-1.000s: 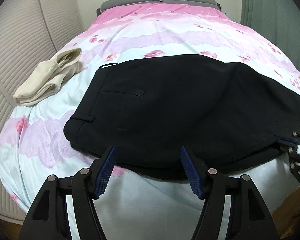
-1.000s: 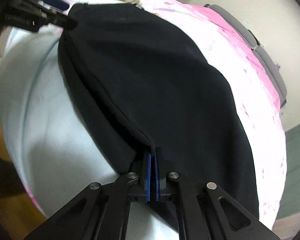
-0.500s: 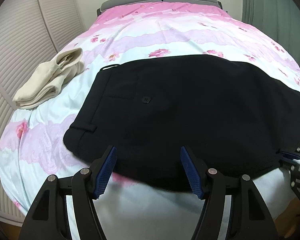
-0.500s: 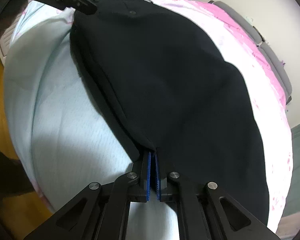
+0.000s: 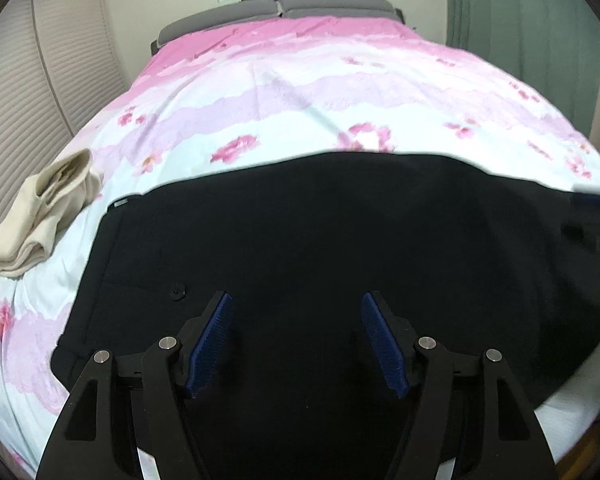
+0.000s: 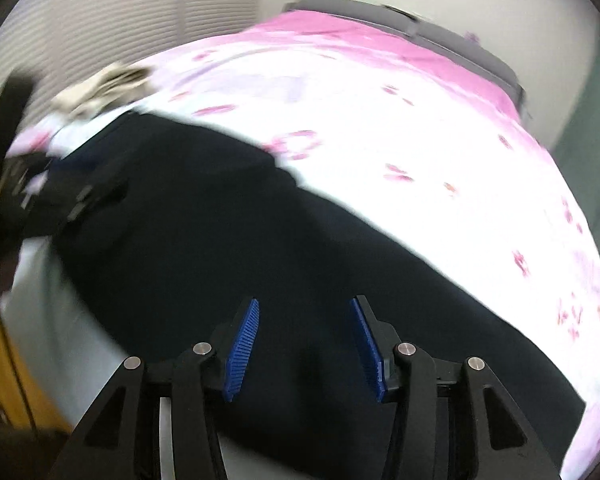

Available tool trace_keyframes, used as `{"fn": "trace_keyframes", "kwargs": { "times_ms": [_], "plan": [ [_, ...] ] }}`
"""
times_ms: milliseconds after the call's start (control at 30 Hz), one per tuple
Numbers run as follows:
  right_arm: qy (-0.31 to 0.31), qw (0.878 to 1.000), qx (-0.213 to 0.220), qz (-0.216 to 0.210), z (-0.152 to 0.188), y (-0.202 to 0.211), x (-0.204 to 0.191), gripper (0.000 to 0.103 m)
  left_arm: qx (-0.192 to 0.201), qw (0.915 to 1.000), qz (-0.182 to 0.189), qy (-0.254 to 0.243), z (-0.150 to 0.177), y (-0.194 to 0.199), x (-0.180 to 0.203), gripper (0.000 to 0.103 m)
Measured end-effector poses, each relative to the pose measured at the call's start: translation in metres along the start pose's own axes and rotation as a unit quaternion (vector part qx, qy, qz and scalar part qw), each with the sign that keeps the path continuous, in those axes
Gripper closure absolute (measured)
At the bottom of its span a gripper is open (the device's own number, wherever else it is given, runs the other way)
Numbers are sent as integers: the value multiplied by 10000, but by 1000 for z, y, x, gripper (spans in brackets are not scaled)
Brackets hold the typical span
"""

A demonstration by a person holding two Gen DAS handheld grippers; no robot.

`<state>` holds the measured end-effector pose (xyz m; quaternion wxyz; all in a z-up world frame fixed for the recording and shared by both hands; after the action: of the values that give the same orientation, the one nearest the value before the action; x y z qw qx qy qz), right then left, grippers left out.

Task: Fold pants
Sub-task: 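Grasp the trouser leg edge with the right gripper and lift it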

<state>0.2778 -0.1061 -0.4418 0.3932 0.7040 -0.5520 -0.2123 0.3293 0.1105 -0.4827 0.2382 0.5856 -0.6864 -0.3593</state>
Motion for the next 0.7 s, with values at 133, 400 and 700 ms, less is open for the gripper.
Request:
{"fn": "trace_keyframes", "kwargs": {
  "times_ms": [133,400,700],
  "plan": [
    [-130,9991,54,-405,-32,-29,32,55,-146,9990,-242,360,3,-11,-15,36],
    [114,9632,-833,-2553,-119,-130,52,56,-69,9958,-461,789,0,-16,-19,36],
    [554,9191,-1780,-3471,-127,-200,14,67,-78,9946,-567,865,2,-15,-17,36]
  ]
}}
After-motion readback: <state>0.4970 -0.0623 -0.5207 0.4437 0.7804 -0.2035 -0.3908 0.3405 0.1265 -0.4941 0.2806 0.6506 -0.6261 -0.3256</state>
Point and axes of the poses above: each gripper's, at about its wrist camera, not at the fingertips, and y roughly against the way its jaws point, x to its right, z to its underside, the point moved 2 cm from there along -y, roughly the way its jaws point, and after that the axes turned 1 degree about y, right-handed, at the moved point
